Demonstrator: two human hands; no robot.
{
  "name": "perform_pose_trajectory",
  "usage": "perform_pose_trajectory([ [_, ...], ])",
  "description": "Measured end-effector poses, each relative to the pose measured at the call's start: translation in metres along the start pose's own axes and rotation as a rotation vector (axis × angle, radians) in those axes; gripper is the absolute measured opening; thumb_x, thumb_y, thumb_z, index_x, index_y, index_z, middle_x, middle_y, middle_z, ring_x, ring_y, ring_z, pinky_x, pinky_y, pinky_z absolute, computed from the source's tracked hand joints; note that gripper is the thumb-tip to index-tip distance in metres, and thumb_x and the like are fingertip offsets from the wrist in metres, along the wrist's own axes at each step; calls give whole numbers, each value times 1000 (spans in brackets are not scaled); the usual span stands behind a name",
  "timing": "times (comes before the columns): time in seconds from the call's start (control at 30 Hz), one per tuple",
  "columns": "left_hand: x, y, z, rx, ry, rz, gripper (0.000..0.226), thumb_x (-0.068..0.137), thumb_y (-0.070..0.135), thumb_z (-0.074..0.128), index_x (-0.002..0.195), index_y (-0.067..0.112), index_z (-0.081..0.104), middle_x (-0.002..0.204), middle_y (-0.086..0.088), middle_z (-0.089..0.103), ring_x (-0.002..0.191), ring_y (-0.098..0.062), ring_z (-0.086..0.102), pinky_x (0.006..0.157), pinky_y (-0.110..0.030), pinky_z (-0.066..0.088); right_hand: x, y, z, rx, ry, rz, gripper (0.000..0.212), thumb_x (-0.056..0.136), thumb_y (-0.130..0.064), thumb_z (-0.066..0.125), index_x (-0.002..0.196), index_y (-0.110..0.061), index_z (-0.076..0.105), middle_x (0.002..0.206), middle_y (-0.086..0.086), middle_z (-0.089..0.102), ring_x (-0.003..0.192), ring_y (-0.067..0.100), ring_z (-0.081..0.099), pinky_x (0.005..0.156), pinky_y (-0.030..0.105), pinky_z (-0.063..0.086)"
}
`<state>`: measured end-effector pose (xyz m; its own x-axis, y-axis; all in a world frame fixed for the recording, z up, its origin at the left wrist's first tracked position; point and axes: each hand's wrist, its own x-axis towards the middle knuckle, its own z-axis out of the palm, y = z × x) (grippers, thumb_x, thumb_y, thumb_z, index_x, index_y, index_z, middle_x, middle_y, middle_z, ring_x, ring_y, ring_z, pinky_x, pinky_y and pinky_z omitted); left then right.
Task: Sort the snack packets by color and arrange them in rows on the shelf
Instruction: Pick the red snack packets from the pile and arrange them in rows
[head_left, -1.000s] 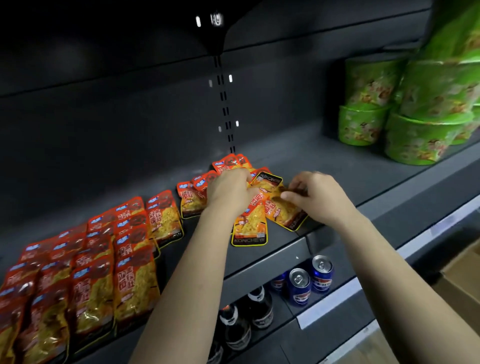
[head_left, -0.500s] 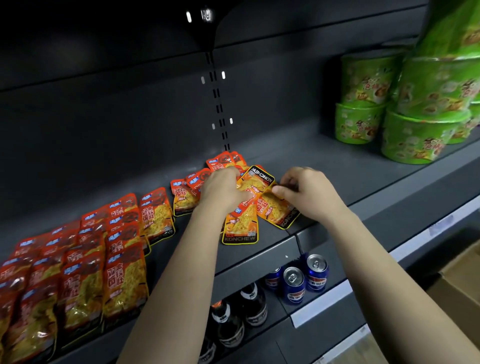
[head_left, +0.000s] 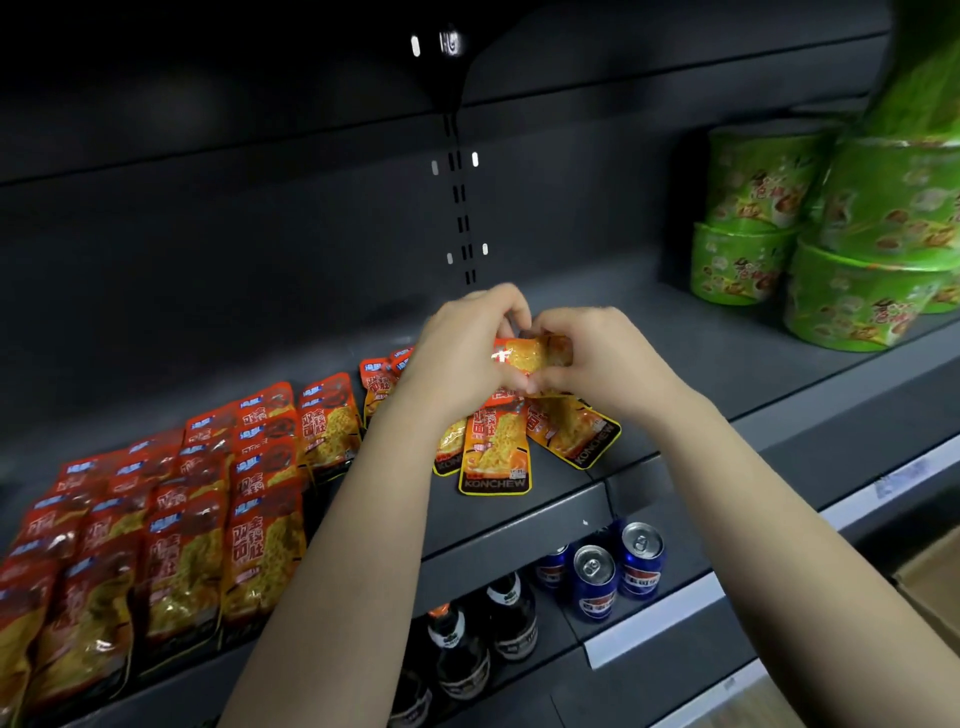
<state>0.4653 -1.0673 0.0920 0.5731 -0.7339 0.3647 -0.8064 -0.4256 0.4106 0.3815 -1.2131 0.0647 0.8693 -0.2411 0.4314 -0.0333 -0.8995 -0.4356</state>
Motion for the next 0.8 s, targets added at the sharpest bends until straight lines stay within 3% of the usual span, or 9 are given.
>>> perform_pose_trajectory([
  [0.17, -3, 0, -5, 30, 34, 46, 46, 61, 16, 86, 91, 29, 54, 87, 15, 52, 86, -11, 53, 70, -27, 37, 2, -12, 1, -25, -26, -45, 31, 69, -30, 82, 92, -17, 66, 60, -11, 48, 67, 20, 46, 64, 30, 27],
  [0.3, -7, -10, -5, -125, 124, 3, 40, 65, 22, 84, 94, 28, 56, 93, 12, 57, 86, -11, 59, 77, -33, 49, 0, -6, 6, 73, -30, 25, 33, 71, -35, 83, 91, -16, 65, 73, 0, 65, 74, 23, 58, 67, 36, 47],
  [0.37, -12, -17, -3, -164, 160, -83, 40, 69, 29, 83, 97, 27, 55, 95, 9, 59, 83, -12, 61, 74, -33, 51, -2, 0, 8, 104, -12, 90, 31, 72, -36, 82, 89, -18, 63, 76, -2, 66, 75, 20, 60, 66, 34, 48],
  [0.5, -22, -33, 10, 11, -12, -342, 41, 79, 50, 72, 103, 21, 56, 98, 2, 65, 94, -20, 60, 80, -37, 49, -6, 15, 7, 169, 28, 206, 29, 74, -32, 82, 85, -22, 57, 70, -13, 56, 66, 2, 52, 54, 21, 35],
  [0.57, -26, -37, 20, 114, -109, -404, 48, 82, 57, 64, 100, 13, 62, 101, -4, 67, 96, -25, 61, 80, -40, 48, -8, 21, 6, 190, 29, 241, 29, 75, -32, 81, 84, -19, 57, 70, -12, 56, 66, 2, 52, 54, 21, 35],
  [0.7, -29, -32, 30, 237, -166, -424, 60, 73, 69, 65, 91, 12, 59, 91, -2, 64, 86, -23, 59, 67, -37, 45, -12, 28, 4, 226, 39, 272, 28, 76, -31, 81, 86, -16, 59, 72, -10, 60, 67, 5, 54, 55, 22, 37],
  [0.8, -26, -23, 30, 303, -170, -452, 63, 63, 77, 67, 74, 19, 44, 74, 4, 51, 74, -20, 51, 52, -30, 31, -14, 31, 1, 248, 49, 279, 27, 76, -31, 81, 86, -16, 60, 75, -8, 63, 70, 7, 58, 57, 22, 40],
])
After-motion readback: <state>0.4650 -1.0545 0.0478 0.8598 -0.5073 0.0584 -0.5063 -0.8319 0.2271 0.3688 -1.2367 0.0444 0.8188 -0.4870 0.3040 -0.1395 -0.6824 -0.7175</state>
